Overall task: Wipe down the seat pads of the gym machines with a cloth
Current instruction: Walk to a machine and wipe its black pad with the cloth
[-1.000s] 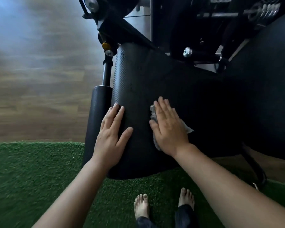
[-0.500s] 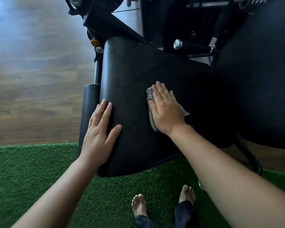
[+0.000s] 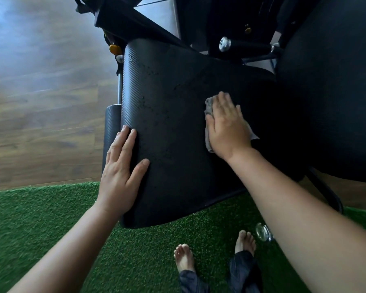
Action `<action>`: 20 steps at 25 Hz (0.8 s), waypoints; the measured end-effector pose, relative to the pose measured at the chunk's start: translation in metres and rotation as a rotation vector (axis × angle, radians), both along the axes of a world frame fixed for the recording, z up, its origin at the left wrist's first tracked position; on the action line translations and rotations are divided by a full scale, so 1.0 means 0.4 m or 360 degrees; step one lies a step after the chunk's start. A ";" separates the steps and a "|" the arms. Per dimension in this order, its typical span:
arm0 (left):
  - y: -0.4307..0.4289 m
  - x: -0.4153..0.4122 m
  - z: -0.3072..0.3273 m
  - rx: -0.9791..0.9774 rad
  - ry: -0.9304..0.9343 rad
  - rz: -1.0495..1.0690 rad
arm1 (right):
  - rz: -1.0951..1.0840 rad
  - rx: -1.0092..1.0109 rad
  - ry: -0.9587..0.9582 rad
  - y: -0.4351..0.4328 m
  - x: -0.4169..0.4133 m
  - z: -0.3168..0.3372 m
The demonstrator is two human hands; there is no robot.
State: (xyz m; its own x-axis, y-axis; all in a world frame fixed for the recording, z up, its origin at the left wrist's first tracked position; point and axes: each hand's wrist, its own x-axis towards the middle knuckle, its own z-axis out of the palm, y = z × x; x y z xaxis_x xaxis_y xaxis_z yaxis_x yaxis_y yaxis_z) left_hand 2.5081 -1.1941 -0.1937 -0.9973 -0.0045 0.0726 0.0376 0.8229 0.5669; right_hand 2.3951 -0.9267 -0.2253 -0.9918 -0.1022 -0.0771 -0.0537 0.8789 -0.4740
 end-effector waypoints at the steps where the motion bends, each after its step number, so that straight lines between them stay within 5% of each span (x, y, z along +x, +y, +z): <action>1: 0.001 0.000 0.002 -0.0003 0.0002 0.0000 | 0.0014 -0.0009 0.0045 -0.003 0.050 0.003; 5: -0.001 -0.001 0.004 -0.0021 0.0003 -0.0006 | 0.0350 -0.0012 0.0105 0.046 0.313 0.001; 11: 0.002 0.000 0.003 -0.0019 0.0010 0.0004 | -0.0119 0.0048 -0.0074 0.117 -0.092 -0.036; 17: 0.001 0.001 0.007 -0.0009 -0.0004 0.0003 | 0.0334 -0.0057 0.0097 0.166 0.274 -0.046; 20: 0.005 0.003 0.009 -0.0027 0.0000 0.0004 | 0.0176 0.0012 0.0100 0.223 0.088 -0.068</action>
